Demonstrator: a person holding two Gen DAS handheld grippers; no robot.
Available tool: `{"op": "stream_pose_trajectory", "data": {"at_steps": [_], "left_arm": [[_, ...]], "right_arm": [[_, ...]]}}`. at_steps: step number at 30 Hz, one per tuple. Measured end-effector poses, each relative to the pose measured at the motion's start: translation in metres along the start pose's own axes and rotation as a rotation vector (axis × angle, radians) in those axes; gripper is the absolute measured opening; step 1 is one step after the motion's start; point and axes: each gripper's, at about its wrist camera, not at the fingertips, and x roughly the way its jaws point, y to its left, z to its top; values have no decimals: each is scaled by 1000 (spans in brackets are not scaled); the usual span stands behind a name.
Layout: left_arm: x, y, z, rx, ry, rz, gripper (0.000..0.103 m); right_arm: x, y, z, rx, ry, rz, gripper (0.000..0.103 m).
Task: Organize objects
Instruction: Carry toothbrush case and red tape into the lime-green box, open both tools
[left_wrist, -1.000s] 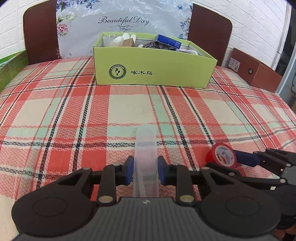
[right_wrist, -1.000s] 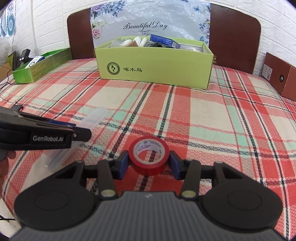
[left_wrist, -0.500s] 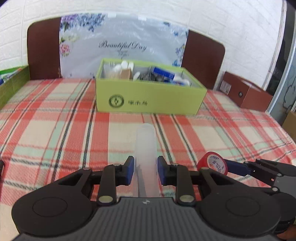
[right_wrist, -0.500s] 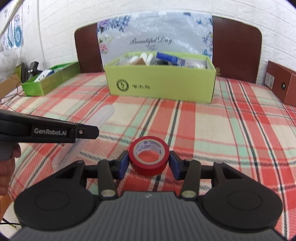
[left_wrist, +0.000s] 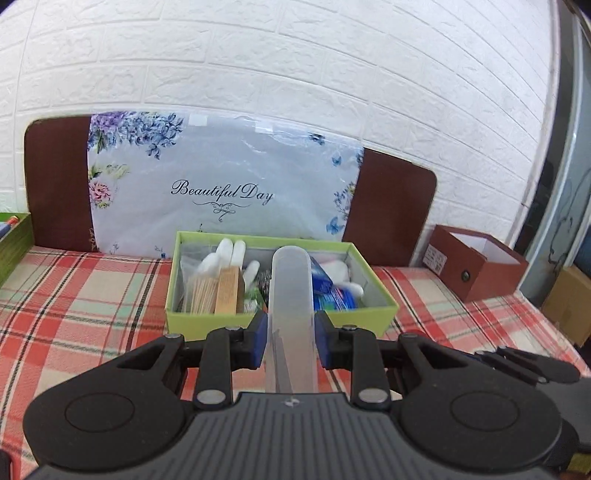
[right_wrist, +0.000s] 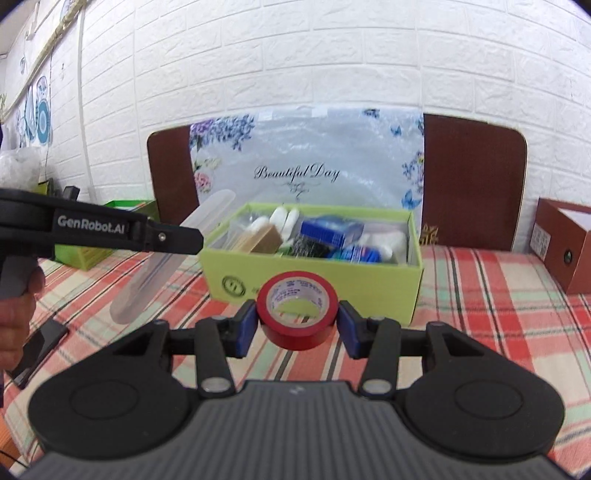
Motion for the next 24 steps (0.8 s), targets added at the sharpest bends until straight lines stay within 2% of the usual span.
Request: {"op": "stream_pose_trajectory", "data": {"at_steps": [10, 17, 21, 22, 23, 24], "left_arm": [[76, 16, 53, -59, 6, 4, 28], [119, 23, 71, -41, 5, 18, 28], [135, 30, 67, -57, 15, 0, 28], [136, 31, 64, -58, -2, -6, 31], [135, 32, 61, -55, -10, -13, 52], [133, 32, 58, -56, -13, -8, 77]], "right_arm": [[68, -43, 44, -13, -57, -108, 46], [124, -76, 54, 4, -44, -147, 46], [148, -85, 52, 2, -35, -152, 46], [153, -86, 50, 3, -29, -152, 46], [158, -86, 48, 0, -25, -147, 54], [163, -87, 45, -6, -18, -137, 64]]}}
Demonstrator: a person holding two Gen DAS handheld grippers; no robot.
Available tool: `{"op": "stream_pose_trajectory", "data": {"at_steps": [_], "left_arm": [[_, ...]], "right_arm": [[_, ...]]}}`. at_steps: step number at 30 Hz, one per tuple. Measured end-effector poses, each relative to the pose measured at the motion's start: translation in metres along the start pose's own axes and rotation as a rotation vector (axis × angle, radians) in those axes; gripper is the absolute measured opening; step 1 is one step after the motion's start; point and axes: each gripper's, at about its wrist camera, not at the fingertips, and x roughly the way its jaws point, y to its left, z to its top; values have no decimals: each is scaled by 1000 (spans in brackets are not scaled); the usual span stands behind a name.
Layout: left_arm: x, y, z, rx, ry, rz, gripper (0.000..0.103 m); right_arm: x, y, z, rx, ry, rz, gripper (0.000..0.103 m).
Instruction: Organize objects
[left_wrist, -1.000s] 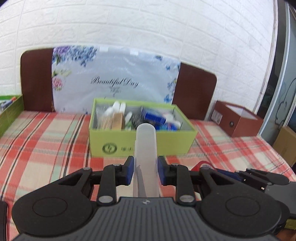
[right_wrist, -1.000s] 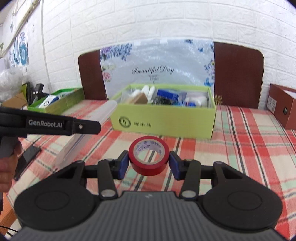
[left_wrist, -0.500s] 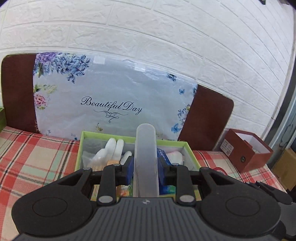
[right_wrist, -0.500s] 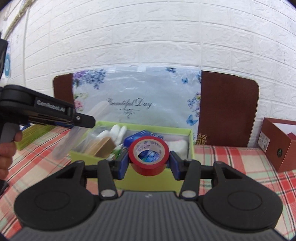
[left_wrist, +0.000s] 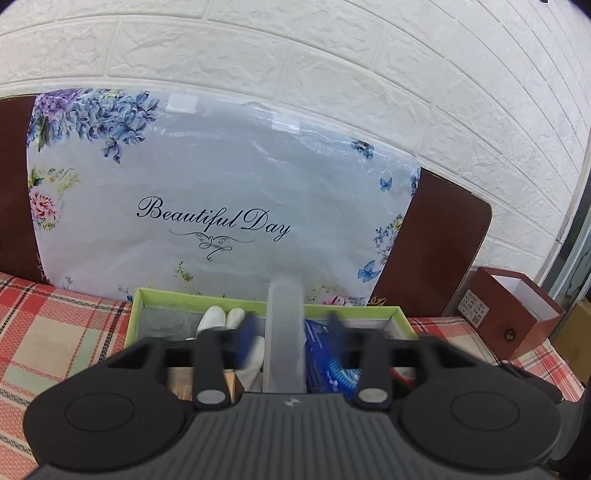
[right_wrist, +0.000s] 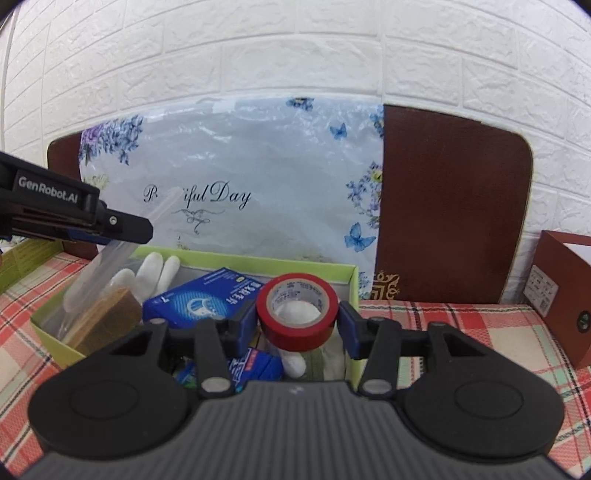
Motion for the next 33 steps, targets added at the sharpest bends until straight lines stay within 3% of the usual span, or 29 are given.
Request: {"op": "stream_pose_trajectory", "data": {"at_steps": [1, 5, 12, 16, 20, 27, 33], "left_arm": [[-5, 0, -4, 3, -22, 14, 82], [-24, 0, -16, 50, -50, 28, 83], [-79, -10, -30, 84, -67, 99, 87], [-122, -22, -47, 101, -40, 176, 88], [-167, -34, -74, 67, -37, 194, 88], [-221, -58, -132, 73, 11, 205, 89], [-232, -65, -161, 128, 60, 268, 89]], "right_arm": [[2, 0, -4, 0, 4, -1, 81], [-12, 0, -21, 15, -51, -25, 103], [-49, -1, -26, 75, -37, -45, 103], [-96, 9, -21, 54, -34, -79, 103], [-148, 20, -24, 43, 22, -69, 103], [-238, 40, -58, 94, 94, -59, 103], [-264, 51, -94, 139, 146, -76, 103]]}}
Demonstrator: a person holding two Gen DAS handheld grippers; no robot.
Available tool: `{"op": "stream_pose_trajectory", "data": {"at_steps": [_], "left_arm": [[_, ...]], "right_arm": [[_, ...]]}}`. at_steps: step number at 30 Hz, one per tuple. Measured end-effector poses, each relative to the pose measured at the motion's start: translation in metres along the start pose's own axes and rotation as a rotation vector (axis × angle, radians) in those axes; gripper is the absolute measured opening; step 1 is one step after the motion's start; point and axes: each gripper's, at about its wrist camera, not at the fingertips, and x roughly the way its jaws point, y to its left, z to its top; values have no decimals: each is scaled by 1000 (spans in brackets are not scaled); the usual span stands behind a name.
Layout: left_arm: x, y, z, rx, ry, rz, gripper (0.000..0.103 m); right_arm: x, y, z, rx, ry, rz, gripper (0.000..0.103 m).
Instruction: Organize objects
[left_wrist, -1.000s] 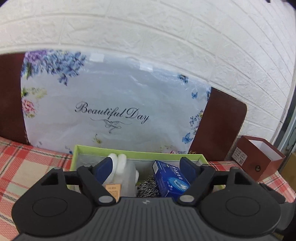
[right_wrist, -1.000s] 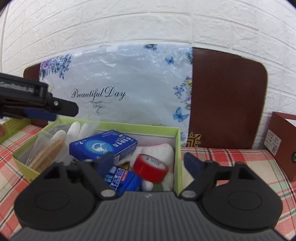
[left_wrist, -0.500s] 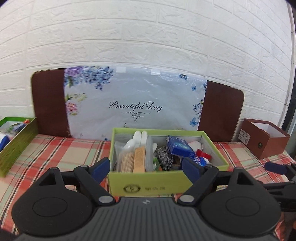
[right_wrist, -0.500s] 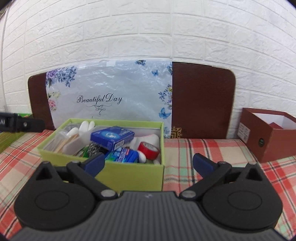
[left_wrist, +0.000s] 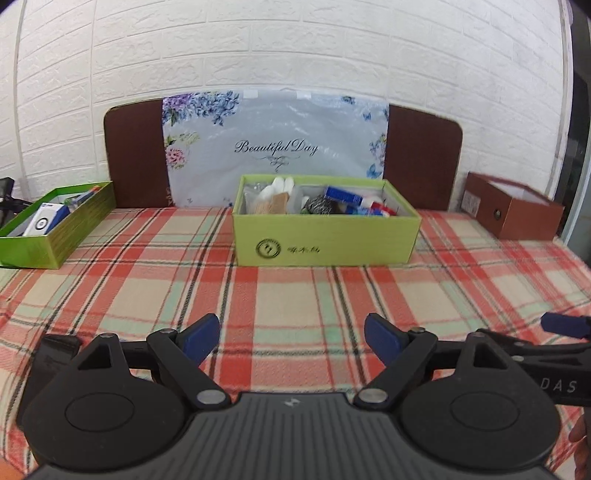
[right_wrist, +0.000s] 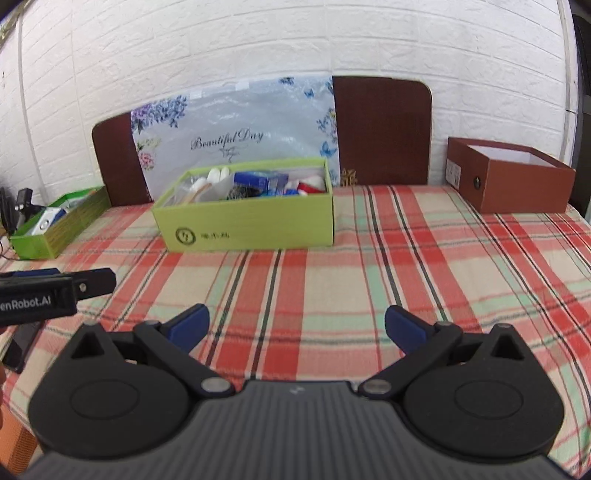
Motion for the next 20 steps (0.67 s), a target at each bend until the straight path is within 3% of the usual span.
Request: {"op": "stream_pose_trajectory", "data": {"at_steps": [6, 20], "left_arm": [[2, 5, -5, 5, 10, 68, 89], [4, 5, -8, -18, 9, 57, 89]], "right_arm": [[3, 17, -13, -44, -6, -24, 103], [8, 24, -11, -38, -20, -15, 103]]}}
